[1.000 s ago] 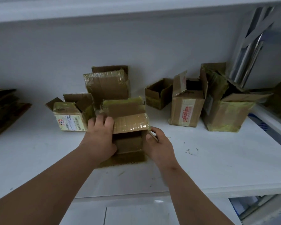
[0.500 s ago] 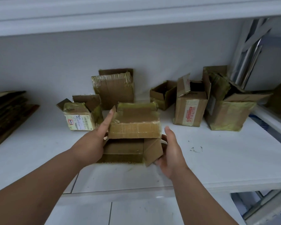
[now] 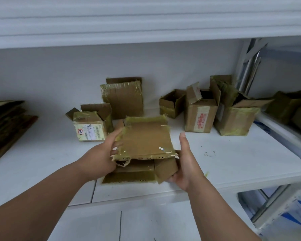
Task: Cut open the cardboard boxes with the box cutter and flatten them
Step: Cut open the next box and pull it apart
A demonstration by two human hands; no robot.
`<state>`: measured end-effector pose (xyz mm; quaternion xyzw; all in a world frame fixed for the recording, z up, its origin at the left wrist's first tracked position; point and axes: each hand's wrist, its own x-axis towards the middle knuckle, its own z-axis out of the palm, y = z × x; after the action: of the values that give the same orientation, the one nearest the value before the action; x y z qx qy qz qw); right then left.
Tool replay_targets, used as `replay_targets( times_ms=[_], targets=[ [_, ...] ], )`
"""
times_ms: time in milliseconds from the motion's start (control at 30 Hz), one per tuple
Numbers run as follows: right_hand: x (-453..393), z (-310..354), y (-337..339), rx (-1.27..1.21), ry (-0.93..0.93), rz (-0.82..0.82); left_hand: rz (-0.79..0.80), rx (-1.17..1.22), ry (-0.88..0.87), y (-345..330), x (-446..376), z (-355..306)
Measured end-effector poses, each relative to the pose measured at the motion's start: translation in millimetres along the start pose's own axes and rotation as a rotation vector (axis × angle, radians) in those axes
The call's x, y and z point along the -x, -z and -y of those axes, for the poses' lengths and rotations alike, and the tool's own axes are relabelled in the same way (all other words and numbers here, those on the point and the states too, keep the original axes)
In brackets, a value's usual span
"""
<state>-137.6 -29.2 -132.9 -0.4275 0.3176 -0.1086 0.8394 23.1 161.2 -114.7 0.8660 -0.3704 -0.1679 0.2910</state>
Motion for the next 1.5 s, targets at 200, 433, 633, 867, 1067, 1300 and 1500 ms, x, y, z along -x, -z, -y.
replay_targets(
  times_ms=[200,433,633,867,1067,1300,1500],
  targets=[
    [3,-8,-6,0.093,-0.029,-0.115,0.289,0.219,0.105,7,9,6],
    [0,-21,3,0.134,0.022,-0.112,0.020,0.280,0.063,10,3,3],
    [-10,-22,3,0.687,0.150,-0.255,0.013,-0.221,-0.016,-23,-13,29],
    [-13,-25,1,1.646,0.615,-0.365,0.079,-0.404,-0.060,-49,-29,38],
    [-32,-50,6,1.899,0.335,-0.041,0.093,-0.527,-0.014,-59,-27,33],
    [-48,-31,-11,1.934,0.398,-0.077,0.089,-0.561,0.048,-44,-43,15],
    [-61,-21,-11,2.011,0.405,-0.082,0.065,-0.658,0.028,-51,-53,15]
  ],
)
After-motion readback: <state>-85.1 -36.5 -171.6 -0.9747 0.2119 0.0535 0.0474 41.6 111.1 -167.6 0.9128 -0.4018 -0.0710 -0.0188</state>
